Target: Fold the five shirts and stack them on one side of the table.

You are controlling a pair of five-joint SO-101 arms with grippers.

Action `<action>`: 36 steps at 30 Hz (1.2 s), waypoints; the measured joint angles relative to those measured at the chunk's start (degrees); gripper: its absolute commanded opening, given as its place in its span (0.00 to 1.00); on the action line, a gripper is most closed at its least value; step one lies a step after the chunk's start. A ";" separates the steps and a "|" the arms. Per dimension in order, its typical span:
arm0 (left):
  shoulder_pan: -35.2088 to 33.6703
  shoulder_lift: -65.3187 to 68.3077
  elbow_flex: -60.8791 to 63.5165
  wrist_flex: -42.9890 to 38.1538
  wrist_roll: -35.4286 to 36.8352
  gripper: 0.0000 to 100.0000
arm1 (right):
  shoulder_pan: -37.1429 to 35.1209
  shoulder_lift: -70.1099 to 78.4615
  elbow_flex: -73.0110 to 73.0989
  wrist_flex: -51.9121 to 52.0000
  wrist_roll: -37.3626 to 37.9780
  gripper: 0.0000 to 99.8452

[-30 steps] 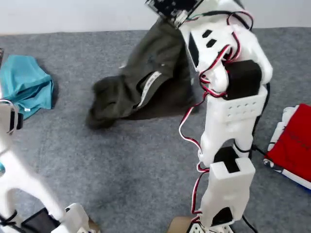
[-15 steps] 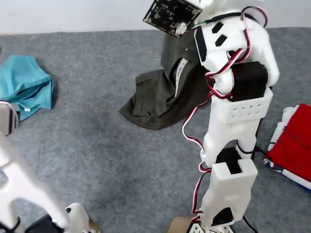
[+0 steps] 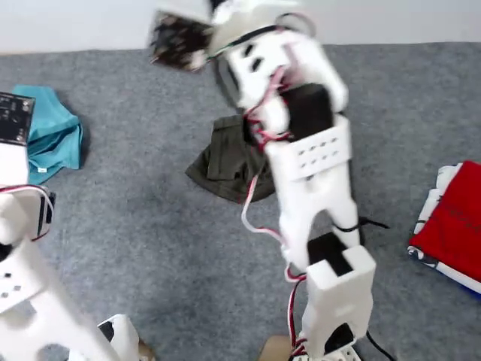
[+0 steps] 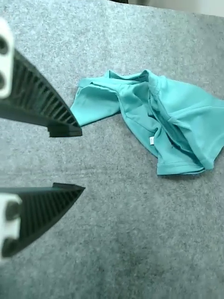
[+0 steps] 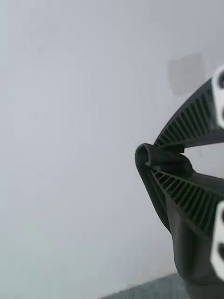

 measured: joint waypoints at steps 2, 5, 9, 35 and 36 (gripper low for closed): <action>0.00 -0.97 1.14 0.00 0.00 0.16 | -3.25 0.00 0.00 1.76 -0.09 0.01; 0.00 -2.11 2.20 0.00 0.00 0.16 | -7.82 0.00 0.00 6.51 -0.79 0.01; 0.00 -2.37 2.55 0.00 0.00 0.16 | -12.48 -0.53 -0.09 16.62 -3.69 0.01; 0.00 -2.46 7.38 -3.43 0.00 0.16 | -0.97 -13.01 26.81 44.40 -34.20 0.01; 0.00 -2.46 7.38 -3.43 0.00 0.16 | 0.35 -13.36 26.99 44.40 -35.69 0.01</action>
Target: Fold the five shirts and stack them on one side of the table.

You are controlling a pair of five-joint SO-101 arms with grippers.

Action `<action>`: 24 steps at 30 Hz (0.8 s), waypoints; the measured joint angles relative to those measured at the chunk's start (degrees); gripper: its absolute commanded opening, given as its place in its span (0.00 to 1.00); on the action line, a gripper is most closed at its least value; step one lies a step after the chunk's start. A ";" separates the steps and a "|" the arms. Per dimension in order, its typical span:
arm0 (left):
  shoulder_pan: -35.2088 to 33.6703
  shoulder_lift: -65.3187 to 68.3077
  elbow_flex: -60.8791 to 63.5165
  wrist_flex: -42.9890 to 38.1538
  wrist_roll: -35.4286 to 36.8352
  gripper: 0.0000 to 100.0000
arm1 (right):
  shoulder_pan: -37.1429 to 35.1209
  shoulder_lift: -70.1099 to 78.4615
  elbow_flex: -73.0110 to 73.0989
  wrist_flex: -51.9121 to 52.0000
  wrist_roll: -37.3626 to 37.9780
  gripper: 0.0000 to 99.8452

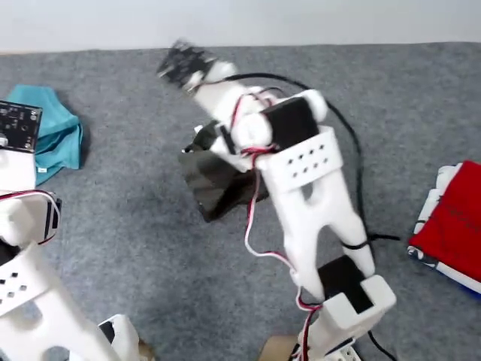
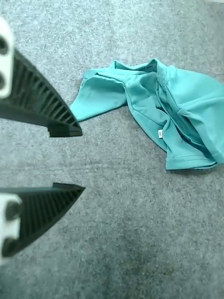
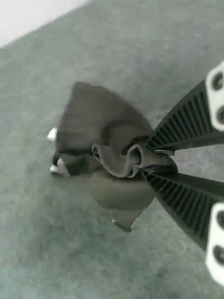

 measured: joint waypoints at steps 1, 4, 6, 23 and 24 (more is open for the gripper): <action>0.00 0.00 0.00 0.00 0.00 0.16 | 1.23 -0.53 0.18 0.00 -1.32 0.01; 0.00 0.00 0.00 0.00 0.00 0.16 | 4.84 -2.55 1.49 0.00 -4.57 0.01; 0.26 0.00 0.00 0.00 0.00 0.16 | 7.12 -3.69 3.16 0.00 -6.42 0.01; 4.84 0.00 0.00 0.00 0.00 0.16 | 16.26 -15.38 -11.34 -11.08 -4.04 0.01; 4.84 0.00 0.00 0.00 0.00 0.16 | 16.44 -15.38 -13.45 -12.40 -2.99 0.01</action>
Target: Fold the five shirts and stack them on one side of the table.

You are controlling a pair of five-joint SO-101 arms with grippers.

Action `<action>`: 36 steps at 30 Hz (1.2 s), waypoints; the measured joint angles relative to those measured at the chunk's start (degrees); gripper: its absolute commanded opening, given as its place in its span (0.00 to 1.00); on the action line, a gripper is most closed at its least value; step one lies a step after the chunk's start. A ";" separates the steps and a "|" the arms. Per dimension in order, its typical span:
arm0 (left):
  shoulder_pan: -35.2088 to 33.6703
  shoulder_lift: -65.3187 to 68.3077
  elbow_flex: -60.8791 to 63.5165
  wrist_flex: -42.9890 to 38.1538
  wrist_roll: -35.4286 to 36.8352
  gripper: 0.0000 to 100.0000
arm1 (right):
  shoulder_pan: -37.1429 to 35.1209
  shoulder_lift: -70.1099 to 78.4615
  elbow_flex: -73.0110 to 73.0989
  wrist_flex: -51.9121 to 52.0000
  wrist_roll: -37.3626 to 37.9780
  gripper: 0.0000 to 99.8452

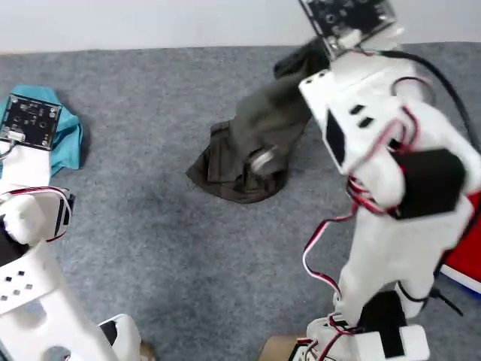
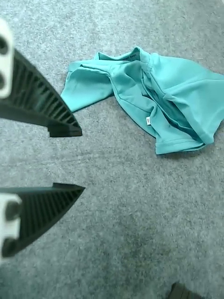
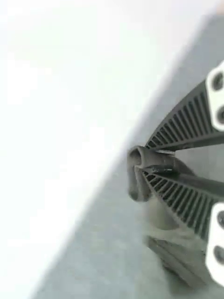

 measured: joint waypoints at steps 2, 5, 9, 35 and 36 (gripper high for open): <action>0.00 0.00 0.00 0.00 0.00 0.16 | 0.53 0.00 -3.78 -3.08 1.76 0.01; 0.00 0.00 0.00 0.00 0.00 0.16 | 1.05 0.00 -8.70 -7.03 4.92 0.01; 0.00 0.00 0.00 0.00 0.00 0.16 | 0.70 -0.79 -13.27 -11.16 10.46 0.01; 0.00 0.00 2.90 0.00 0.00 0.16 | -11.69 9.58 -15.65 -31.82 30.07 0.01; 0.00 0.00 3.16 -0.09 0.00 0.16 | -13.01 10.73 -15.65 -31.82 30.07 0.01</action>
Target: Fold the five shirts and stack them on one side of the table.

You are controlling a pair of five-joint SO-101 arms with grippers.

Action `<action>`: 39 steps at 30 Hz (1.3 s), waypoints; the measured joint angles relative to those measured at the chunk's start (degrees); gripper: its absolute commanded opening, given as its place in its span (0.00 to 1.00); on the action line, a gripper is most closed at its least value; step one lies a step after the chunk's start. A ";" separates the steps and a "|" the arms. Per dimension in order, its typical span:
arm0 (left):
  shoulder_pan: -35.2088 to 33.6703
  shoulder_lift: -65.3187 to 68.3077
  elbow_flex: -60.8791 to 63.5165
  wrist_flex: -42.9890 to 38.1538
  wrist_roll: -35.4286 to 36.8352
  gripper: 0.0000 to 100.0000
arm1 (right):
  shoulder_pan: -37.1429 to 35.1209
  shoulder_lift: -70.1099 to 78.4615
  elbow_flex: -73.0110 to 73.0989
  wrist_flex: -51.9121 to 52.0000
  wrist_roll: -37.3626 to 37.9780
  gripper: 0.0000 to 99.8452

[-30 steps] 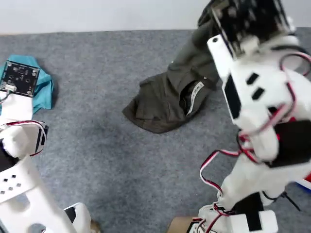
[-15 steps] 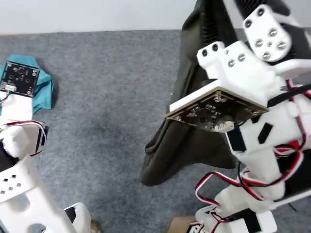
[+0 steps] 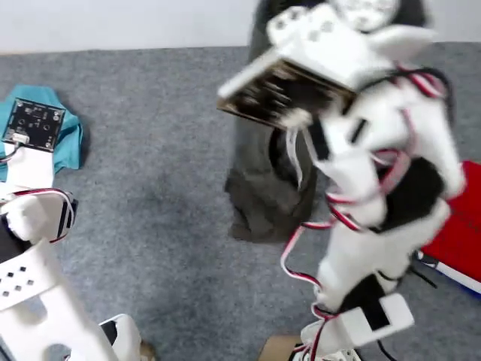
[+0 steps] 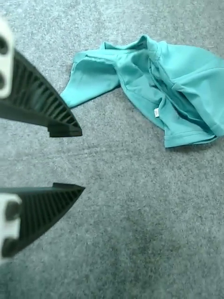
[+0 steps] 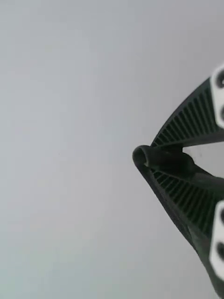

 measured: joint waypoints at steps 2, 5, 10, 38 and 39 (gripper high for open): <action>0.00 0.00 0.53 -0.09 0.00 0.16 | -2.73 2.20 0.09 0.00 0.00 0.01; 0.00 0.00 0.88 -0.09 0.00 0.16 | -7.82 3.16 0.09 0.00 0.00 0.01; 0.00 0.00 0.88 -0.09 0.00 0.16 | -11.25 2.99 0.00 3.08 0.00 0.01; 12.04 0.00 15.03 -13.10 5.01 0.16 | 5.19 -0.97 27.60 44.31 -11.43 0.01; 12.92 0.00 16.44 -14.86 5.27 0.16 | 6.42 -0.97 30.07 44.31 -12.22 0.01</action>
